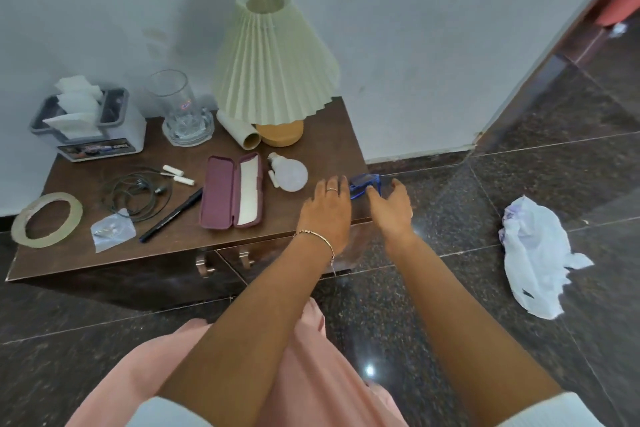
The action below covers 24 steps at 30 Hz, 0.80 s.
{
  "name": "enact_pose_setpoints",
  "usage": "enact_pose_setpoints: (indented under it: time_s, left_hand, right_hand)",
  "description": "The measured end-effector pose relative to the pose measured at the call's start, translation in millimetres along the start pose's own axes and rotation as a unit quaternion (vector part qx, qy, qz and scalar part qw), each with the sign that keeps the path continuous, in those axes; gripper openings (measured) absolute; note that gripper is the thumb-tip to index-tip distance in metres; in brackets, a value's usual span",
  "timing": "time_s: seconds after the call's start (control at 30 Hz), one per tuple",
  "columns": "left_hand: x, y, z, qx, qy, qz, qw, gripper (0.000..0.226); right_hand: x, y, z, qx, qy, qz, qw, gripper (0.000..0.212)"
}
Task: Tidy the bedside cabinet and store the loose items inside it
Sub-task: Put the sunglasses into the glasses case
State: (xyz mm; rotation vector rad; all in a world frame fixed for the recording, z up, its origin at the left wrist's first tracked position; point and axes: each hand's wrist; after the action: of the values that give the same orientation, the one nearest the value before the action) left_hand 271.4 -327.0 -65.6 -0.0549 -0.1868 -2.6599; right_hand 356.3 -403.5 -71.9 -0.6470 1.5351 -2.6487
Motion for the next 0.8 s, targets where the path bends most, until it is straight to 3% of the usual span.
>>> enact_pose_setpoints:
  time_s: [0.17,0.43,0.67,0.8]
  left_hand:
    - [-20.8,-1.3,0.0,-0.005,-0.025,0.001,1.000,0.056]
    - [-36.0,-4.0,-1.3,0.123,-0.009,0.030,0.992,0.047]
    - [-31.1,8.9,18.2,0.270,0.073,0.048,0.959,0.039]
    - [-14.8,10.7,35.4,0.329,0.121,0.071,0.934,0.040]
  right_hand:
    - [-18.9,10.8,-4.2,-0.020,-0.061,-0.021,0.998,0.044]
    - [-30.2,13.2,-0.8,-0.012,-0.029,0.028,0.999,0.036]
    - [-18.2,-12.4,21.4,-0.059,0.063,0.132,0.988,0.037]
    - [2.4,-36.6,24.1,-0.086,0.057,0.161,0.982,0.048]
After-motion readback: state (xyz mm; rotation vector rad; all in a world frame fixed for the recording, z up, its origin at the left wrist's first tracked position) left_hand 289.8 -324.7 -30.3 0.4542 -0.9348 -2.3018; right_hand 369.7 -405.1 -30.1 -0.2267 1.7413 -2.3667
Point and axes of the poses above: each hand's wrist, its own x-axis away from the middle knuckle, its own z-axis out of the back of the hand, y = z × x, and after that the axes turned 1 degree about -x, right-handed
